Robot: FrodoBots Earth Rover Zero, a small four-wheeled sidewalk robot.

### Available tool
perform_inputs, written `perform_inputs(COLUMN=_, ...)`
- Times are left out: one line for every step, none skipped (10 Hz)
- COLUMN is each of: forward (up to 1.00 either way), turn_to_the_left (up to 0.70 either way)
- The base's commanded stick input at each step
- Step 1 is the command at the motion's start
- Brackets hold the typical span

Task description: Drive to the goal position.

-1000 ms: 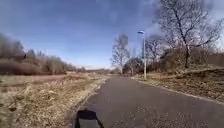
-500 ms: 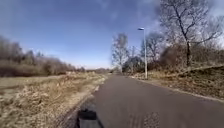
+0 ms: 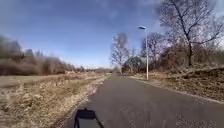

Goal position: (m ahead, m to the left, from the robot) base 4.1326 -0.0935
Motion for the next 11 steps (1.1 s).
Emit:
perform_inputs(forward=0.70, turn_to_the_left=-0.02)
perform_inputs(forward=0.70, turn_to_the_left=-0.02)
perform_inputs(forward=0.70, turn_to_the_left=-0.01)
perform_inputs(forward=0.70, turn_to_the_left=-0.01)
perform_inputs(forward=0.70, turn_to_the_left=0.00)
perform_inputs(forward=0.70, turn_to_the_left=0.00)
perform_inputs(forward=0.70, turn_to_the_left=0.00)
perform_inputs(forward=0.70, turn_to_the_left=0.00)
perform_inputs(forward=0.70, turn_to_the_left=0.00)
perform_inputs(forward=0.70, turn_to_the_left=0.00)
perform_inputs(forward=0.70, turn_to_the_left=0.00)
